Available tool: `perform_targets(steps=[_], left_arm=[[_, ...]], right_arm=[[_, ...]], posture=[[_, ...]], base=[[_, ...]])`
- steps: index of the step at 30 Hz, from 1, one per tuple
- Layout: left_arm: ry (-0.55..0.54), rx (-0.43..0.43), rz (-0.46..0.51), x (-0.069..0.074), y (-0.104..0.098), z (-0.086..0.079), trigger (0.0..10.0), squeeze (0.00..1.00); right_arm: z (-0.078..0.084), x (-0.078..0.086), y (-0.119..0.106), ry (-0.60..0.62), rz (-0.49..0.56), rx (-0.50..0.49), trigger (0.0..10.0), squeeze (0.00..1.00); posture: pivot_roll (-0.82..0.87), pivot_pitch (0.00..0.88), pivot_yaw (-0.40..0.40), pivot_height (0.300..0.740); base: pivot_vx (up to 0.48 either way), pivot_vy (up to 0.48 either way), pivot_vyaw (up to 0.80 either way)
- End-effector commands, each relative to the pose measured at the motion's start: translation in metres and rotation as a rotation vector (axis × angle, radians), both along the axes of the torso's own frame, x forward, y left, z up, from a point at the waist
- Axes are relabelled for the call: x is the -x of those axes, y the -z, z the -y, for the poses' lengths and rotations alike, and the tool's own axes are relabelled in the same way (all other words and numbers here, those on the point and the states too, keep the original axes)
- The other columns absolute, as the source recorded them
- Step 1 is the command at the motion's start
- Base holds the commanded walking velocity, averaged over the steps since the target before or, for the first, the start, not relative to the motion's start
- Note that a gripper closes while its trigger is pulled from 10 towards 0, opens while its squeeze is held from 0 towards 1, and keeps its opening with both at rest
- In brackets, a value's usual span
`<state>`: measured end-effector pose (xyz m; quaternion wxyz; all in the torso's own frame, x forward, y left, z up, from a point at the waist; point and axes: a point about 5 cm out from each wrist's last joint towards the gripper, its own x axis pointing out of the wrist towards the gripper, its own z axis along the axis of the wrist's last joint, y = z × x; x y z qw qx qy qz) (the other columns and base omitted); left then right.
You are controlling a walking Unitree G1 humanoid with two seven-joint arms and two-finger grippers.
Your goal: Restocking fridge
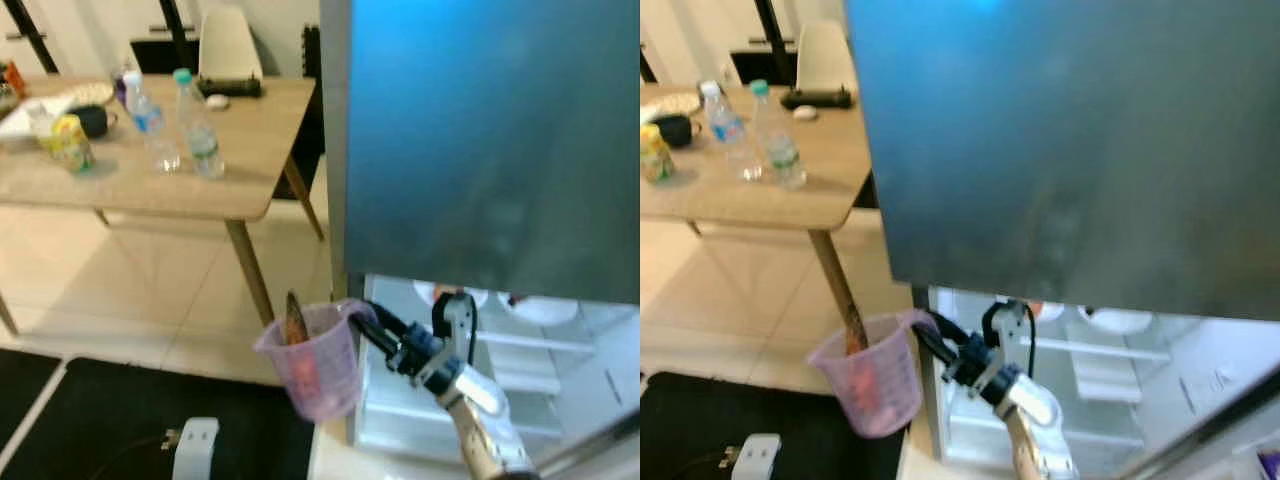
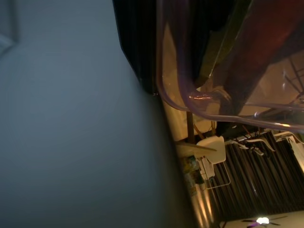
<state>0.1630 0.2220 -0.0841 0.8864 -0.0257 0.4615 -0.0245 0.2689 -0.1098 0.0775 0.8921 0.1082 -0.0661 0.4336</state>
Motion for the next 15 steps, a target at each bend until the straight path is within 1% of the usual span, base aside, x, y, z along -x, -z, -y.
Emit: perform_targets(steps=[1,4,7,13,14,15], left_arm=[[-0.008,0.010,-0.015,0.005,0.002,-0.001,10.0,0.00],[-0.005,0.010,-0.020,0.005,0.002,0.000,10.0,0.00],[0.016,0.039,-0.022,0.005,0.003,0.004,10.0,0.00],[0.025,0.045,-0.026,0.006,0.003,0.005,10.0,0.00],[0.027,0.045,-0.028,0.006,0.003,0.005,10.0,0.00],[0.031,0.044,-0.029,0.006,0.003,0.004,10.0,0.00]], right_arm=[[0.000,-0.004,-0.006,0.044,0.008,-0.032,10.0,0.00],[0.000,-0.004,-0.006,0.044,0.008,-0.033,10.0,0.00],[0.000,-0.003,-0.006,0.040,0.004,-0.031,10.0,0.00],[0.000,-0.001,-0.001,0.046,-0.026,-0.012,10.0,0.00],[-0.001,0.001,-0.001,0.029,-0.030,-0.026,10.0,0.00],[-0.002,0.006,-0.003,-0.018,-0.034,-0.078,10.0,0.00]], posture=[[-0.05,0.028,0.055,0.740],[-0.05,0.029,0.055,0.740],[-0.05,0.029,0.055,0.740],[-0.05,0.031,0.058,0.740],[-0.05,0.033,0.061,0.740],[-0.05,0.032,0.065,0.740]], base=[[0.000,0.000,0.00],[0.000,0.000,0.00],[0.000,0.000,0.00],[0.000,0.000,0.00],[0.000,0.000,0.00],[0.000,0.000,0.00]])
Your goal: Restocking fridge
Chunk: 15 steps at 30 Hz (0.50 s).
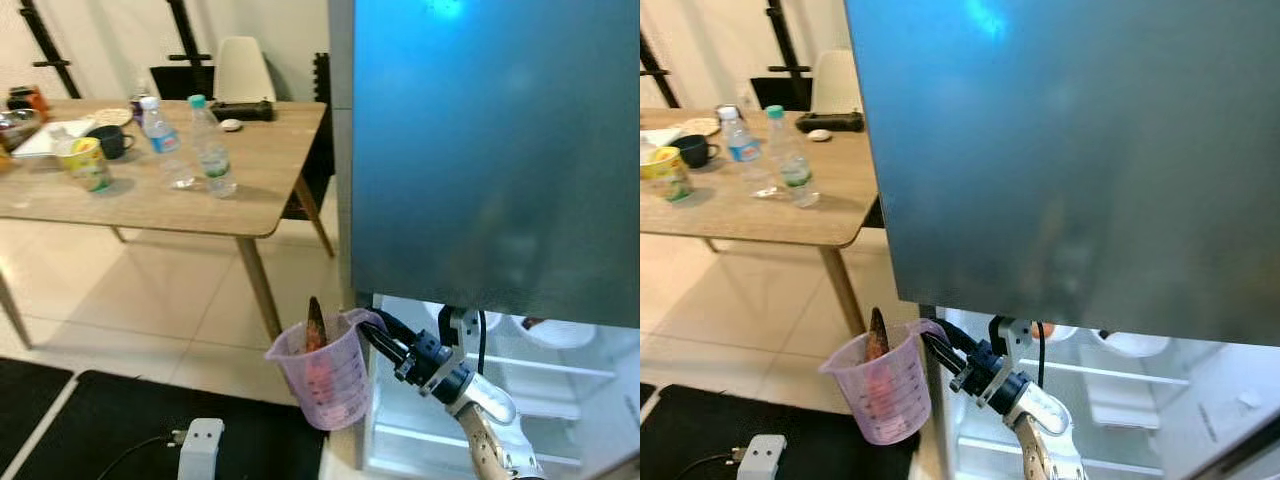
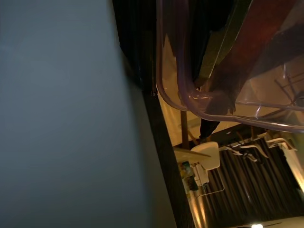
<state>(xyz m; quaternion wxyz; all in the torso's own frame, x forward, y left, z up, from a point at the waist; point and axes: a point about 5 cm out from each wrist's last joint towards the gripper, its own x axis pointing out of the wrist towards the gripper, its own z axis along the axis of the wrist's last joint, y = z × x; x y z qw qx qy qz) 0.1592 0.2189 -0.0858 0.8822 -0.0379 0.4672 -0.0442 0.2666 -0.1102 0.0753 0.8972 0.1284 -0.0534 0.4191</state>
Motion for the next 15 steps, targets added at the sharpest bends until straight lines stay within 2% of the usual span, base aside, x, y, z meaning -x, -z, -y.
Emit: perform_targets(steps=[1,6,12,14,15], left_arm=[[0.008,0.004,-0.016,0.003,0.001,0.001,10.0,0.00],[0.012,0.002,-0.015,0.002,0.001,-0.001,10.0,0.00],[0.018,0.005,-0.015,0.002,0.001,-0.001,10.0,0.00],[0.030,0.011,-0.017,0.002,0.001,0.001,10.0,0.00],[0.032,0.012,-0.018,0.003,0.001,0.002,10.0,0.00]], right_arm=[[-0.002,0.004,-0.005,-0.042,0.011,-0.053,10.0,0.00],[-0.003,0.016,-0.007,-0.140,0.014,-0.091,10.0,0.00],[-0.002,0.023,-0.007,-0.185,0.008,-0.085,10.0,0.00],[0.007,0.036,-0.006,-0.258,-0.006,-0.074,10.0,0.00],[0.009,0.038,-0.006,-0.261,-0.007,-0.074,10.0,0.00]], posture=[[-0.05,0.032,0.065,0.740],[-0.05,0.027,0.068,0.740],[-0.05,0.027,0.069,0.740],[-0.06,0.029,0.070,0.740],[-0.06,0.029,0.070,0.740]], base=[[0.000,0.000,0.00],[0.000,0.000,0.00],[0.000,0.000,0.00],[0.000,0.000,0.00],[0.000,0.000,0.00]])
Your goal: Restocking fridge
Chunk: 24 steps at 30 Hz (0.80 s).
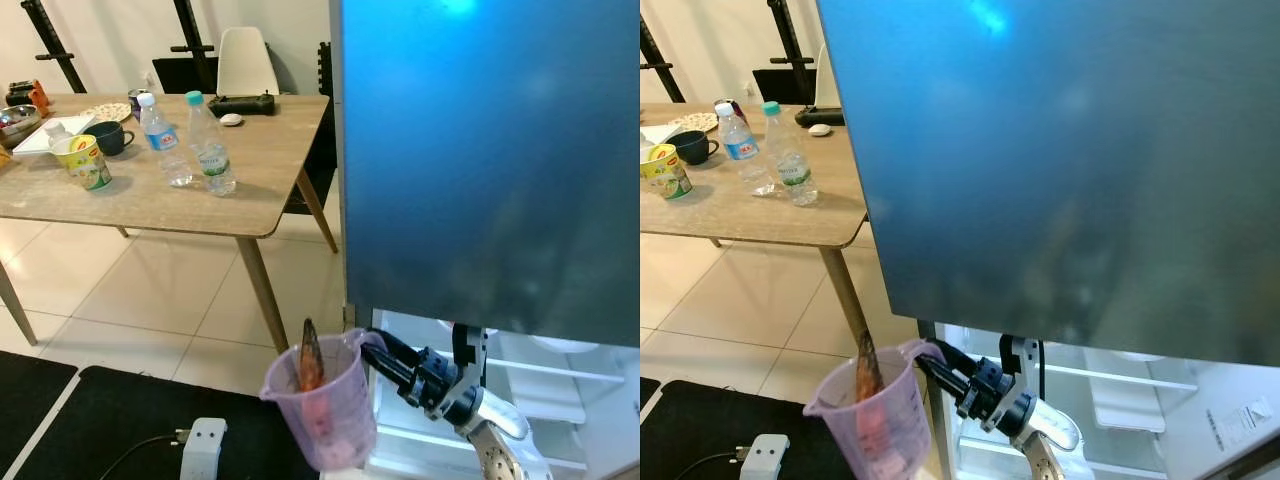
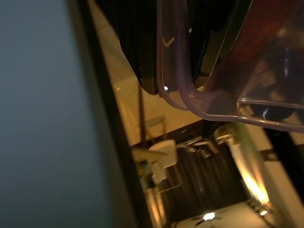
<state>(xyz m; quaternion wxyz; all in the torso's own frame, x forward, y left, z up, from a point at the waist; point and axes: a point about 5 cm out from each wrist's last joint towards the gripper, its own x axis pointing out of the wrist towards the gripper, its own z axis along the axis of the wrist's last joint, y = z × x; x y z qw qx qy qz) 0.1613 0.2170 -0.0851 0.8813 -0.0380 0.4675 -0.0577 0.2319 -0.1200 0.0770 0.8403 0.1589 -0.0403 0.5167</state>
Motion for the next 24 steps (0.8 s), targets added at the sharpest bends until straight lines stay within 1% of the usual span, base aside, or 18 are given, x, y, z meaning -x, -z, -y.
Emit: perform_targets(steps=[1,5,8,11,19,24], left_arm=[[0.010,0.000,-0.018,0.0047,0.0022,0.0007,10.0,0.00],[0.014,0.003,-0.020,0.0052,0.0027,0.0025,10.0,0.00],[0.017,0.004,-0.022,0.0057,0.0031,0.0035,10.0,0.00],[0.018,0.006,-0.024,0.0062,0.0034,0.0041,10.0,0.00],[0.018,0.005,-0.025,0.0066,0.0037,0.0043,10.0,0.00],[0.021,0.003,-0.028,0.0073,0.0039,0.0041,10.0,0.00]], right_arm=[[0.0009,0.0037,-0.0045,-0.032,0.007,-0.028,10.0,0.00],[0.0065,0.0052,-0.0065,-0.021,0.003,-0.033,10.0,0.00],[0.0089,0.0063,-0.0053,-0.018,-0.020,-0.024,10.0,0.00],[0.0089,0.0078,-0.0023,-0.025,-0.025,0.011,10.0,0.00],[0.0076,0.0114,-0.0017,-0.047,-0.043,0.016,10.0,0.00],[0.0069,0.0121,-0.0033,-0.054,-0.046,0.001,10.0,0.00]], posture=[[-0.06,0.029,0.070,0.740],[-0.06,0.031,0.071,0.740],[-0.06,0.032,0.070,0.740],[-0.06,0.033,0.070,0.740],[-0.06,0.035,0.068,0.740],[-0.06,0.035,0.070,0.740]], base=[[0.000,0.000,0.00],[0.000,0.000,0.00],[0.000,0.000,0.00],[0.000,0.000,-0.68],[0.000,0.000,-0.79],[0.000,0.000,-0.35]])
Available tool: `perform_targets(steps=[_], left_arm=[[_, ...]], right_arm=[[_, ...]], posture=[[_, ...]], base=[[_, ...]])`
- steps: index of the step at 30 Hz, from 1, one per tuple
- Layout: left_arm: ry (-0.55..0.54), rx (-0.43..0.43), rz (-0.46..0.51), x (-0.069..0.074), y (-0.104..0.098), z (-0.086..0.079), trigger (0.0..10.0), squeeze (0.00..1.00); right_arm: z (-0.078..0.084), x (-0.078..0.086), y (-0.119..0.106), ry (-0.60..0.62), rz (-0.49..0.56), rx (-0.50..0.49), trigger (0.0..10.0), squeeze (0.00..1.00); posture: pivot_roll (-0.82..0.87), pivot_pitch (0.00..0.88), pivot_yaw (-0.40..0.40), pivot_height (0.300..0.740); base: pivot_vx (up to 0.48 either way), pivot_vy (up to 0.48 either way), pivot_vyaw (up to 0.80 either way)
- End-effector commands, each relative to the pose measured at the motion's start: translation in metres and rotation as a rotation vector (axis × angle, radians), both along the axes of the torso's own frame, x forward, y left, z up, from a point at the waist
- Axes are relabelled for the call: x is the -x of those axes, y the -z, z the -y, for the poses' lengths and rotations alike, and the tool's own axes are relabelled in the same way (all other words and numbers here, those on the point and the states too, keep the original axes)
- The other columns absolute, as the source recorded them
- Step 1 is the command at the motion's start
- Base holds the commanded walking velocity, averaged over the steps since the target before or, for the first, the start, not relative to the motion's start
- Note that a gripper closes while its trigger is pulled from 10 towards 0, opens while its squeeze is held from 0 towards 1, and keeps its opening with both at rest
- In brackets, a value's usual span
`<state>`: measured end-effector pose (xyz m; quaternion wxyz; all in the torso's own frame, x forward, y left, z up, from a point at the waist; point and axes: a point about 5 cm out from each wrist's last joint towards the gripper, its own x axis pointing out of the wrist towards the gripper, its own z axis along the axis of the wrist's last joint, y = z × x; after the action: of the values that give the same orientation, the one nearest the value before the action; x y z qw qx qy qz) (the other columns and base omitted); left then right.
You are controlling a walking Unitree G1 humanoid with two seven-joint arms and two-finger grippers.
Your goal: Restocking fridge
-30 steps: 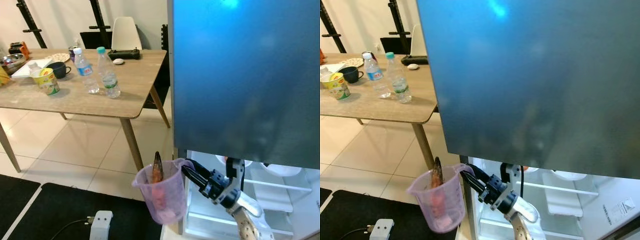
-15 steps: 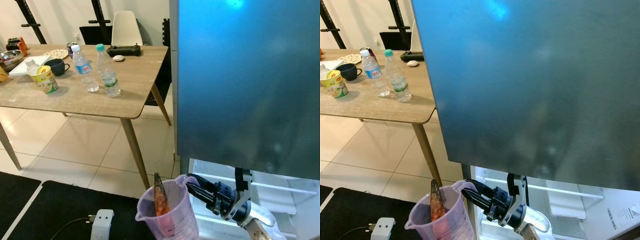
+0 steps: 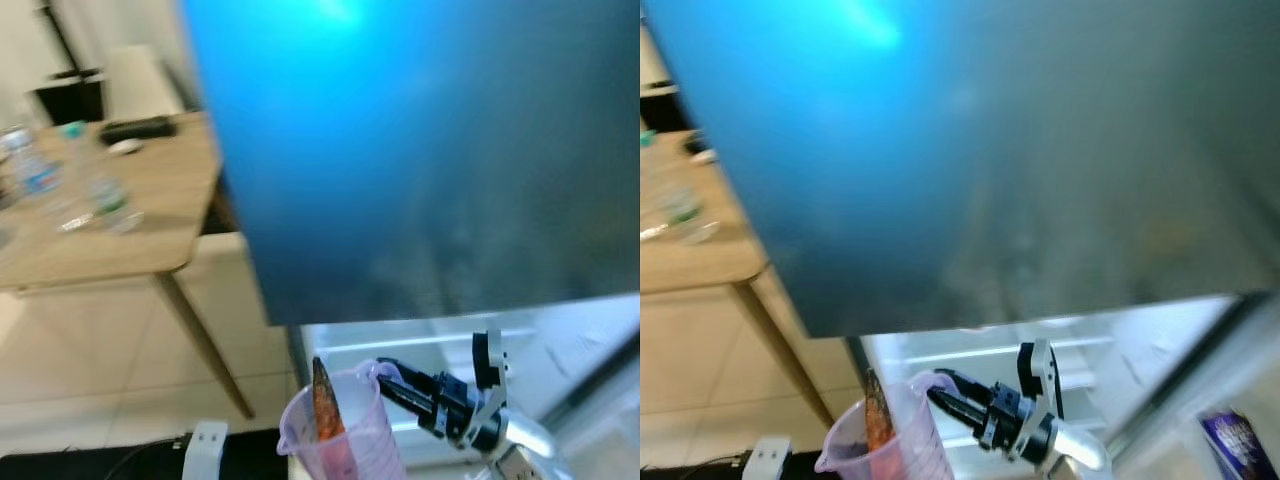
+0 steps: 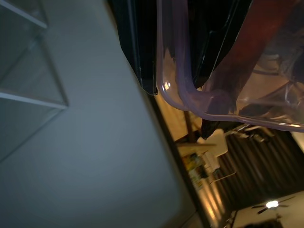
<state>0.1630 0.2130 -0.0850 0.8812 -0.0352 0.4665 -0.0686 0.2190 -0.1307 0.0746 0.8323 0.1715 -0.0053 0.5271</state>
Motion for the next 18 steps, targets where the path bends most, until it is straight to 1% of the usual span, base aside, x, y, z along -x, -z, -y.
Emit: perform_targets(steps=[1,7,18], left_arm=[[0.001,-0.002,-0.032,0.0092,0.0040,0.0001,10.0,0.00],[0.015,0.006,-0.036,0.0096,0.0043,0.0012,10.0,0.00],[0.021,0.016,-0.043,0.0115,0.0051,0.0023,10.0,0.00]], right_arm=[[-0.0039,-0.0007,-0.0060,-0.017,0.022,-0.015,10.0,0.00],[-0.0039,-0.0003,-0.0068,-0.021,0.024,-0.017,10.0,0.00],[-0.0046,0.0007,-0.0066,-0.028,0.021,-0.006,10.0,0.00]], posture=[[-0.06,0.035,0.070,0.740],[-0.06,0.037,0.068,0.740],[-0.07,0.040,0.068,0.740]], base=[[0.000,0.000,0.00],[0.000,0.000,0.00],[0.000,-0.316,0.00]])
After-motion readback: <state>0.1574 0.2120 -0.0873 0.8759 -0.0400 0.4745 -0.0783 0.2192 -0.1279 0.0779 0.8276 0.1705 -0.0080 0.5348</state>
